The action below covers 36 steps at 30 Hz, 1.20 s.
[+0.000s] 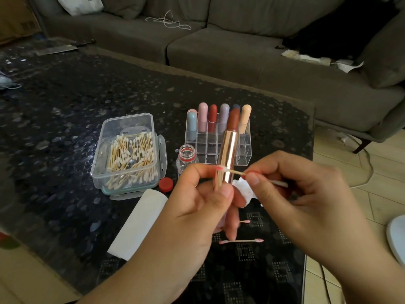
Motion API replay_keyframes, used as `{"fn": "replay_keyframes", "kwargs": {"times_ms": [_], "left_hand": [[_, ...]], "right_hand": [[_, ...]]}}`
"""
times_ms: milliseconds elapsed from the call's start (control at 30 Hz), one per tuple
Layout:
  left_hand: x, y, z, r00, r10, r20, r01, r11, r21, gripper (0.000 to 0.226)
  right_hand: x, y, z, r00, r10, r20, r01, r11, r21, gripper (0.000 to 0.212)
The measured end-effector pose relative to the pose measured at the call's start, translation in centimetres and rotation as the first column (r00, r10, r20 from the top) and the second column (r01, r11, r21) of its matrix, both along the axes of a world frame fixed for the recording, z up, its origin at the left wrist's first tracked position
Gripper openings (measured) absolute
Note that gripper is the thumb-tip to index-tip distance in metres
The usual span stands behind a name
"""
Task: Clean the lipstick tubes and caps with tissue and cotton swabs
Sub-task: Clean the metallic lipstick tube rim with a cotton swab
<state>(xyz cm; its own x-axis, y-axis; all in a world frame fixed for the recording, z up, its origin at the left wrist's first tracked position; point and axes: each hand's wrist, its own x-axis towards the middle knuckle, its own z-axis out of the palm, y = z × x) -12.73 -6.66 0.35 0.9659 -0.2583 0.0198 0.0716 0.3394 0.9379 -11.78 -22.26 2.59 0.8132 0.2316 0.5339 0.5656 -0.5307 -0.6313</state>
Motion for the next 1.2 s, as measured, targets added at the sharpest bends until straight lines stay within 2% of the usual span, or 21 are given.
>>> {"fn": "replay_keyframes", "kwargs": {"times_ms": [167,300,433,567,667,733,867,1000,1100,1200], "left_hand": [[0.28,0.09,0.07,0.997,0.025,-0.071,-0.028,0.999,-0.032,0.025],[0.18,0.28,-0.12,0.997,0.04,-0.062,-0.042,0.999,-0.021,0.028],[0.27,0.17,-0.46,0.998,0.062,-0.011,-0.061,0.997,0.054,0.02],[0.25,0.02,-0.47,0.998,0.045,0.053,-0.051,0.991,0.127,0.023],[0.1,0.05,-0.67,0.994,0.105,0.038,-0.11,0.983,0.144,0.017],[0.05,0.02,-0.72,0.99,0.141,-0.001,-0.14,0.98,0.141,0.023],[0.15,-0.07,-0.56,0.987,0.152,0.058,-0.161,0.966,0.201,0.024],[0.19,0.02,-0.63,0.987,0.14,0.079,-0.156,0.954,0.257,0.038],[0.16,0.0,-0.54,0.983,0.131,0.129,-0.165,0.938,0.303,0.032],[0.15,0.11,-0.5,0.981,0.127,0.148,-0.172,0.923,0.345,0.037]], "right_hand": [[0.0,0.07,-0.01,0.999,-0.039,0.02,0.039,0.999,-0.004,0.015],[-0.09,0.12,0.06,0.997,-0.062,0.037,0.063,0.998,-0.028,0.016],[-0.1,0.25,0.03,0.996,-0.075,0.05,0.078,0.995,-0.062,0.014],[-0.08,0.35,0.18,0.994,-0.093,0.061,0.098,0.992,-0.084,0.015],[-0.15,0.44,0.14,0.996,-0.076,0.053,0.081,0.993,-0.091,0.015],[-0.16,0.48,0.12,0.995,-0.082,0.054,0.087,0.992,-0.096,0.015],[-0.16,0.54,0.09,0.992,-0.106,0.065,0.112,0.99,-0.091,0.015],[-0.13,0.59,0.1,0.991,-0.111,0.071,0.117,0.989,-0.09,0.014],[-0.11,0.59,0.2,0.991,-0.113,0.075,0.12,0.988,-0.102,0.014],[-0.18,0.66,0.22,0.992,-0.098,0.073,0.106,0.987,-0.117,0.014]]}}
